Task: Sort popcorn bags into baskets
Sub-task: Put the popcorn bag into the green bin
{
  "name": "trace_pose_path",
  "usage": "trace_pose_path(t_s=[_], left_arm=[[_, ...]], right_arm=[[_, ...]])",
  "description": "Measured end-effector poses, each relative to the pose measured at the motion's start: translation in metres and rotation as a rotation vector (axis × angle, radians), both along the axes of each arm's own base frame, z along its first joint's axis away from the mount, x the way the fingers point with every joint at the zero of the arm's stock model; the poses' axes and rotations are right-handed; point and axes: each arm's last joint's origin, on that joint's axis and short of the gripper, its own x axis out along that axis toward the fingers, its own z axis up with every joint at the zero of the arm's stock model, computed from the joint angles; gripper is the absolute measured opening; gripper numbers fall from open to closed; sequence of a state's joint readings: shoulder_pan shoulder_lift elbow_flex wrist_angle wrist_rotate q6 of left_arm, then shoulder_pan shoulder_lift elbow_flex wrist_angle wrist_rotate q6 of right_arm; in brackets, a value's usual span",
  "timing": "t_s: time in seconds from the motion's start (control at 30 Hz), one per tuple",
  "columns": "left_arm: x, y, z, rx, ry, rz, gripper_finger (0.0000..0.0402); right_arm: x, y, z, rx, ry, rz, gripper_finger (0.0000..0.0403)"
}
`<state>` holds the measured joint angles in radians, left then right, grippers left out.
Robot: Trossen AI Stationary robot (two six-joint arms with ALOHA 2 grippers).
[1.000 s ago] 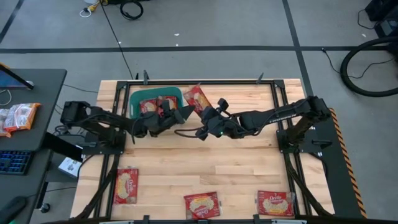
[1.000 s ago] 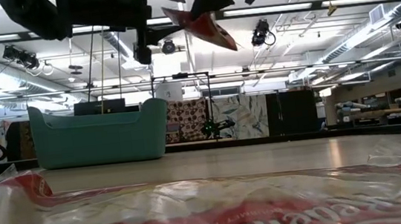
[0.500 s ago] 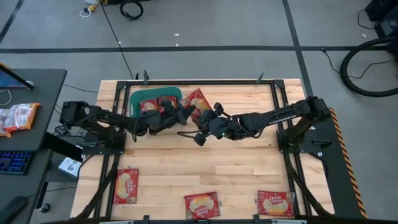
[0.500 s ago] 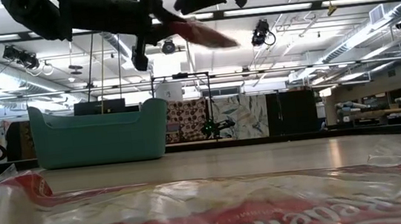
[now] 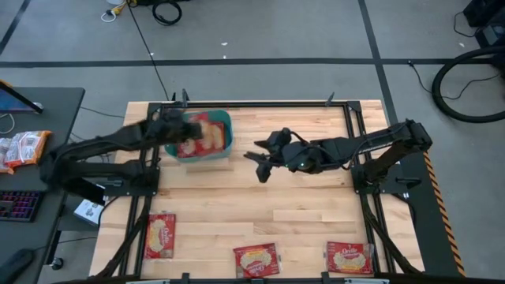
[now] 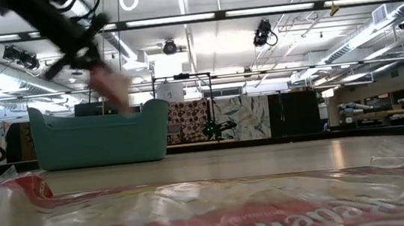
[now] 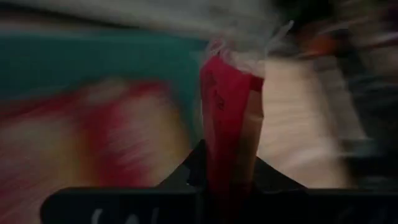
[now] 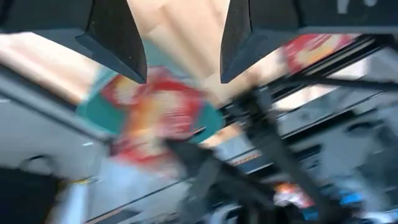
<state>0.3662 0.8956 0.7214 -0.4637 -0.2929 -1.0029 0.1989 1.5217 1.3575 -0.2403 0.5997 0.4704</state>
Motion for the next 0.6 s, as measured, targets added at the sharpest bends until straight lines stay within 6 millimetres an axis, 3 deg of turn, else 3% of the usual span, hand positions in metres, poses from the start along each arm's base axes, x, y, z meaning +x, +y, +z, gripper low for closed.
trace_pose_path(t_s=[0.1,0.23,0.43,0.6], left_arm=[[-0.031,0.006,0.000,-0.143,0.167,0.089,0.0034],[-0.048,0.026,-0.006,-0.246,0.261,0.114,0.0034],[-0.047,0.061,-0.027,-0.365,0.328,0.002,0.0034],[-0.035,0.077,-0.048,-0.405,0.396,-0.102,0.0034]], right_arm=[[0.001,-0.005,-0.002,-0.031,0.009,-0.071,0.0206],[0.009,-0.015,-0.010,-0.020,0.027,-0.091,0.0205],[0.020,-0.026,-0.021,0.107,0.020,-0.027,0.0204],[0.019,-0.019,-0.020,0.130,-0.009,-0.063,0.0202]])
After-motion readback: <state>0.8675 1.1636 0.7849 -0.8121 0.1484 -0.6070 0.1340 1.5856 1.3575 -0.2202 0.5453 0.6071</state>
